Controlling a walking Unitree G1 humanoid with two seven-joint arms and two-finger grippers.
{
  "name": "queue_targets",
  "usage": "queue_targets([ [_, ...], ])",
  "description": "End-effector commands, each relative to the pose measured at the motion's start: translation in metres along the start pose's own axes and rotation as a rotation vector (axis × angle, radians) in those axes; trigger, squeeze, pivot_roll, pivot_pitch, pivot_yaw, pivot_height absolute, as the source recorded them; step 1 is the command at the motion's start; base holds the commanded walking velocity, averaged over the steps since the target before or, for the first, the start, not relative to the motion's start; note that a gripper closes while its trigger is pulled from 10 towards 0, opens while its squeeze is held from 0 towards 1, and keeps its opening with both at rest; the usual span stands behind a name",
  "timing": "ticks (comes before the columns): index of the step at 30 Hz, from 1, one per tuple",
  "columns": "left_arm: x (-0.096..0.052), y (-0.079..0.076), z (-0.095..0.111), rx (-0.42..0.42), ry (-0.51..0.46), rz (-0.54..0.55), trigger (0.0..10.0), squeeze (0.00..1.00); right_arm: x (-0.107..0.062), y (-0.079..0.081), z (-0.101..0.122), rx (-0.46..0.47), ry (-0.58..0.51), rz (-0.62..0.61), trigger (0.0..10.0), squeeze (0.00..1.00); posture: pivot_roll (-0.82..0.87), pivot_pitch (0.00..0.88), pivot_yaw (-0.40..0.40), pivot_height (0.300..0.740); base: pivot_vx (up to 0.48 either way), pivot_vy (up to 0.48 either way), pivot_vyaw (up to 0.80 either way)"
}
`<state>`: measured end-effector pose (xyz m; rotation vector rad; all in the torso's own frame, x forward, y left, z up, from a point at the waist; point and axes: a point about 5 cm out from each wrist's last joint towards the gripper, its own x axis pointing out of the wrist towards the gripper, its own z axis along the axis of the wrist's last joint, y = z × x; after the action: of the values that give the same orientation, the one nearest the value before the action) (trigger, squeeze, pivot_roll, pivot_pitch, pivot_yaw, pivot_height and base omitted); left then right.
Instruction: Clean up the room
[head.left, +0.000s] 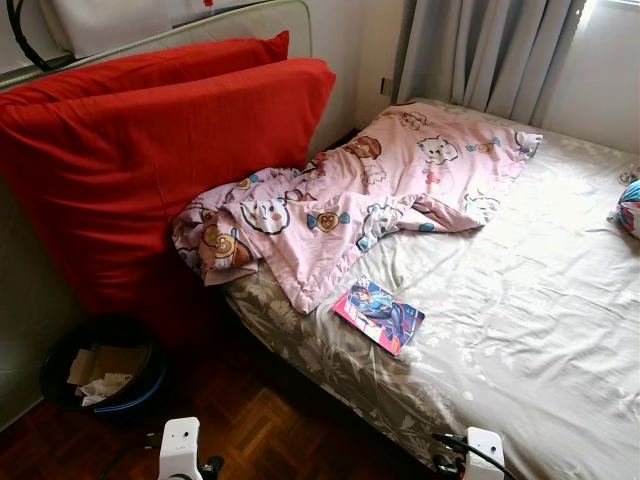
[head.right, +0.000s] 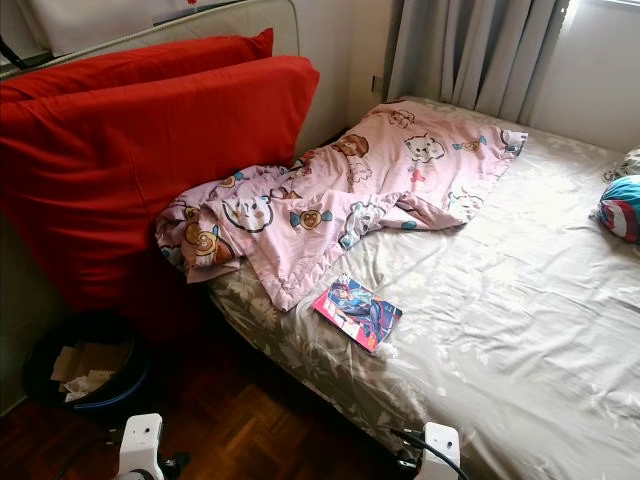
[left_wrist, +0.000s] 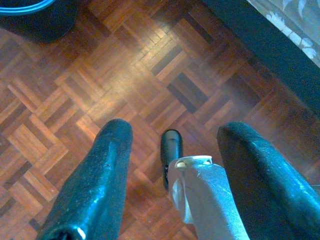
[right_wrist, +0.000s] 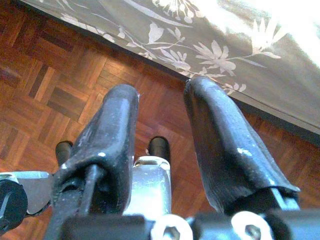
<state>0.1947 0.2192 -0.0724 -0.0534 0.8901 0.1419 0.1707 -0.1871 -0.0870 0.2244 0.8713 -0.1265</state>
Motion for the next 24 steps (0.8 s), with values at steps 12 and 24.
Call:
queue_targets([
  [12, -0.0004, 0.0003, -0.0042, -0.019, 0.023, 0.003, 10.0, 0.0, -0.0002, -0.0018, 0.0006, 0.016, -0.004, -0.005, 10.0, 0.0, 0.05, 0.0, -0.005, 0.74, 0.0, 0.277, 0.0],
  [24, -0.0003, 0.0005, -0.0033, -0.002, 0.019, 0.003, 10.0, 0.0, -0.0002, -0.0017, 0.0005, 0.018, -0.004, -0.004, 10.0, 0.0, 0.05, 0.0, -0.004, 0.74, 0.0, 0.224, 0.0],
])
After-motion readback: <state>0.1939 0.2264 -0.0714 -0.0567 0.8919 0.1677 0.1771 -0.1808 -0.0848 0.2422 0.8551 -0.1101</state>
